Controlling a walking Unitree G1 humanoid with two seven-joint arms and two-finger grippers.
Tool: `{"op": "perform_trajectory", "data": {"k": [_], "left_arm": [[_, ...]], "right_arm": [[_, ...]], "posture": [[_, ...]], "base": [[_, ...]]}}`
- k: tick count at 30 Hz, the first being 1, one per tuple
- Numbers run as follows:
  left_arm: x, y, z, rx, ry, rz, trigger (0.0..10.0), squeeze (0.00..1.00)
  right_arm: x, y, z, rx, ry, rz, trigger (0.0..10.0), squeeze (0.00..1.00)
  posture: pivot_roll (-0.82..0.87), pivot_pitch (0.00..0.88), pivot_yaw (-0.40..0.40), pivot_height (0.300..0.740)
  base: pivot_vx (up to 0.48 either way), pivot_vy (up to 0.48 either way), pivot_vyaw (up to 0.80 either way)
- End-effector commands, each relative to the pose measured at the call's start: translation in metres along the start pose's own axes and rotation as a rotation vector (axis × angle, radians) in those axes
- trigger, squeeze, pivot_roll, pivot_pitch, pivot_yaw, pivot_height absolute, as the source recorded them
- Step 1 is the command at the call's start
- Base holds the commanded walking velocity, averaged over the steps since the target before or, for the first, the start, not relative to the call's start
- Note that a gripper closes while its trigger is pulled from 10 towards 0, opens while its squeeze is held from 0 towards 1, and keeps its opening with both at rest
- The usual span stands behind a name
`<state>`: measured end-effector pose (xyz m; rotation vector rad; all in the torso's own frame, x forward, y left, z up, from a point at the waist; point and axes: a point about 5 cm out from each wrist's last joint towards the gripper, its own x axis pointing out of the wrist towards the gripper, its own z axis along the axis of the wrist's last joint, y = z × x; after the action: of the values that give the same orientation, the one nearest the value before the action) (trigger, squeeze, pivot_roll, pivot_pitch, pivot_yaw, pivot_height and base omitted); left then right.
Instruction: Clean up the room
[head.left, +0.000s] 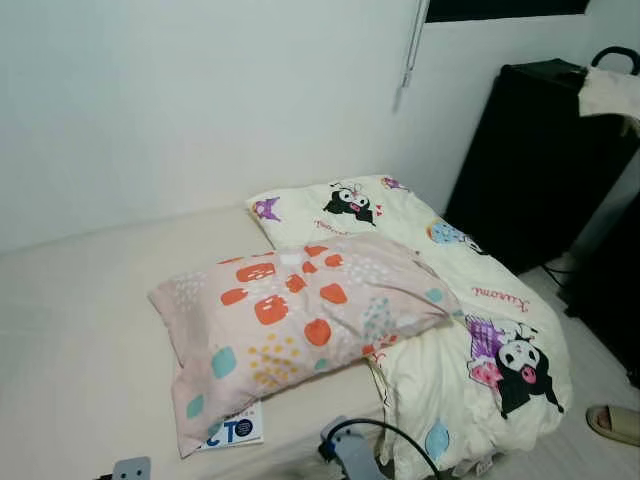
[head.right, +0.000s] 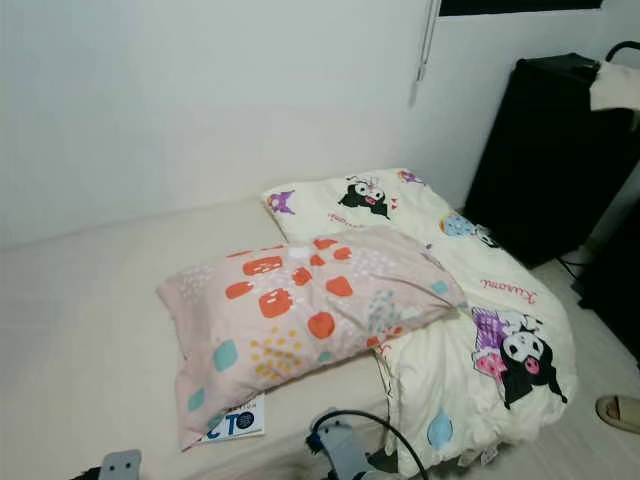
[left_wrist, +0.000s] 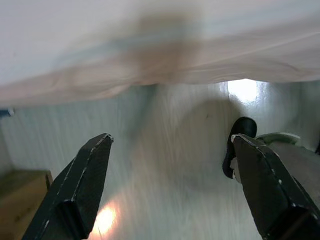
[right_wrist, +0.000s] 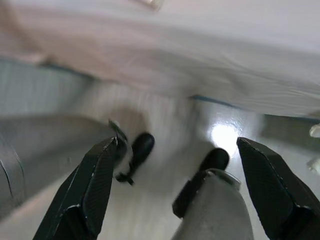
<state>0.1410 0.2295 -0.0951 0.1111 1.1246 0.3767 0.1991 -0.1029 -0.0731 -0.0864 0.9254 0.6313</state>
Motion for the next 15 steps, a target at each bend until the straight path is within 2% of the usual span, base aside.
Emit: {"op": "perform_trajectory", "data": {"k": [1,6,8,12,13,15], "left_arm": [[-0.001,-0.005,-0.006,0.042,0.019,-0.028,10.0,0.00],[-0.001,-0.010,-0.002,0.064,0.007,-0.063,10.0,0.00],[-0.002,-0.018,0.006,0.059,-0.025,-0.110,10.0,0.00],[-0.003,-0.024,0.012,0.045,-0.054,-0.149,10.0,0.00],[-0.005,-0.035,0.022,0.023,-0.098,-0.221,10.0,0.00],[-0.006,-0.040,0.025,0.014,-0.114,-0.250,10.0,0.00]], "right_arm": [[-0.005,-0.013,0.002,0.034,-0.023,-0.057,10.0,0.00],[-0.011,-0.023,-0.011,0.102,-0.004,-0.115,10.0,0.00],[-0.015,-0.029,-0.015,0.157,-0.013,-0.145,10.0,0.00],[-0.016,-0.032,-0.017,0.172,-0.014,-0.158,10.0,0.00],[-0.019,-0.035,-0.020,0.199,-0.016,-0.170,10.0,0.00],[-0.019,-0.036,-0.021,0.212,-0.019,-0.175,10.0,0.00]], "posture": [[-0.05,0.000,-0.012,0.700],[-0.05,0.000,-0.012,0.700],[-0.07,0.000,-0.003,0.700],[-0.07,0.000,-0.001,0.700],[-0.09,0.000,0.007,0.700],[-0.09,0.000,0.007,0.700]], "base": [[0.000,0.000,0.61],[0.000,0.000,0.64],[0.000,0.000,0.67],[0.000,0.000,0.68],[0.000,0.000,0.69],[0.000,0.000,0.68]]}}
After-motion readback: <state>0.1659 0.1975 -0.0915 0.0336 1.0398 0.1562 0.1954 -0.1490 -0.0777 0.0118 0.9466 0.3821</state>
